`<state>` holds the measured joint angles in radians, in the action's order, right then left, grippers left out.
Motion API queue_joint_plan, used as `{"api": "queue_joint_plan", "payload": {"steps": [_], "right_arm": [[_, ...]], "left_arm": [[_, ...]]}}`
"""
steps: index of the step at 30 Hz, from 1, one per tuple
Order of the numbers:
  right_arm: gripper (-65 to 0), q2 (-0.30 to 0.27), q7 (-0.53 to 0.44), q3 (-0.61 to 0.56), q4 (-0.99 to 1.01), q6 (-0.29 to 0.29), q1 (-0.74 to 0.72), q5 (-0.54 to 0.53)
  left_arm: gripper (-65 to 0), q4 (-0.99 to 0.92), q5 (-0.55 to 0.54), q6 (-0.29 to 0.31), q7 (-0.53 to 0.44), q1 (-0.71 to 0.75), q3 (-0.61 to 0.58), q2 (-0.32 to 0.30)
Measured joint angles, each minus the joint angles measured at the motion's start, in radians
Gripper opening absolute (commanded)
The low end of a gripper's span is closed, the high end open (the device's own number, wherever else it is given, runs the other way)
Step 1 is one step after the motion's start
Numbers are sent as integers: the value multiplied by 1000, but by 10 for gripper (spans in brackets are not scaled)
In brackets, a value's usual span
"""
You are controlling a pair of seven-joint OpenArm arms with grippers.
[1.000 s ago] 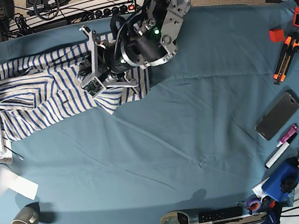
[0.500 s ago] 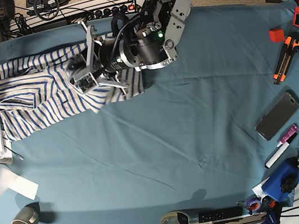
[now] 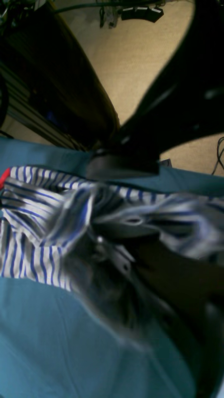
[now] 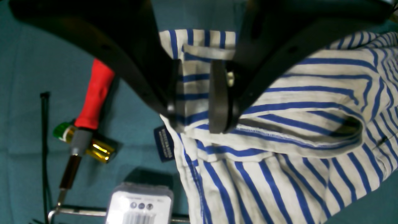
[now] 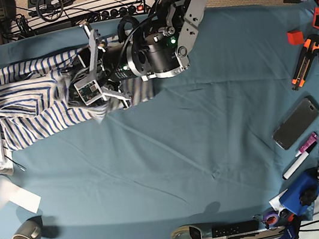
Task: Fold the T-shirt properly
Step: 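Lay the held end over the strip's middle and open the left gripper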
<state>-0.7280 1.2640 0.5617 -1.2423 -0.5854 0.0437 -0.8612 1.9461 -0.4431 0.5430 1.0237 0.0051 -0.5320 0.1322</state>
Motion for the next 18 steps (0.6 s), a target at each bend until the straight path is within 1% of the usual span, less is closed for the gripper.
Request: {"api": "queue_joint_plan", "payload": {"steps": [7,9,10,15,16,18], "right_arm": [[-508,0,0,0,0,0,0,1],[-508,0,0,0,0,0,0,1],[-508,0,0,0,0,0,0,2],[-508,0,-3,0,0,0,0,8],[-508,0,-8,0,0,0,0,8],[-508,0,-9,0,0,0,0,8]], "left_arm": [[-399,0,0,-3,0,-4,0,0],[-399,0,13,-60,23,-21,0,0],[-399,0,42,-105,29,-31,-2,0],[-399,0,253,-317,52,-48,1,0],[-398,0,288,-352,73,-48,1,0],[-398,0,338,-400,123,-47,1,0]]}}
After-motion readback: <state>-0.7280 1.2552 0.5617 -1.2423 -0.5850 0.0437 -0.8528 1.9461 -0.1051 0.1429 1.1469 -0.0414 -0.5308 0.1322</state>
